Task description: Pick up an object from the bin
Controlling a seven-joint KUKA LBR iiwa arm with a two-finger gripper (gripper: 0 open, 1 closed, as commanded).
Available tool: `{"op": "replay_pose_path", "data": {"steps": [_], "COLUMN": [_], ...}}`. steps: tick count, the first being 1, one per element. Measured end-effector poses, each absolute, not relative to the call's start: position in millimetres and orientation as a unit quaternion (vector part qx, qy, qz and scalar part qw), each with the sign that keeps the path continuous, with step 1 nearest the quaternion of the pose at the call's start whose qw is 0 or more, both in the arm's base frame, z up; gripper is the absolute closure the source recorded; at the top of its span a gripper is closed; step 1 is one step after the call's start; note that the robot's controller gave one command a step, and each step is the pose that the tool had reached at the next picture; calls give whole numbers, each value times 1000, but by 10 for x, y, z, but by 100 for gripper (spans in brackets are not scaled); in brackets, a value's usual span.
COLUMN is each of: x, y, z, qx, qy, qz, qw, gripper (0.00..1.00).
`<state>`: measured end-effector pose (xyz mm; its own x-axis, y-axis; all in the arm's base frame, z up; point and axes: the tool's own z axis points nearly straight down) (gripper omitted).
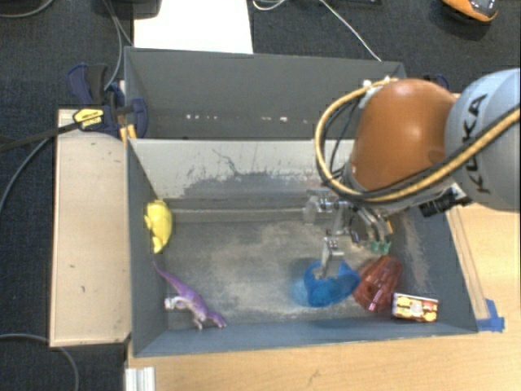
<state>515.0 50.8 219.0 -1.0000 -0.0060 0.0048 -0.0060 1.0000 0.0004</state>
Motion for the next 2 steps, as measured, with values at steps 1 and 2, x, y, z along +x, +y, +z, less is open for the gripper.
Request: {"op": "replay_pose_path", "data": {"steps": [1,2], "x": [5166,5074], "y": [505,414], "z": [2228,1862], "qx": [2,11], "qy": [-1000,-1000], "qz": [0,-1], "qw": [-2,-5], "gripper": [0,0]}}
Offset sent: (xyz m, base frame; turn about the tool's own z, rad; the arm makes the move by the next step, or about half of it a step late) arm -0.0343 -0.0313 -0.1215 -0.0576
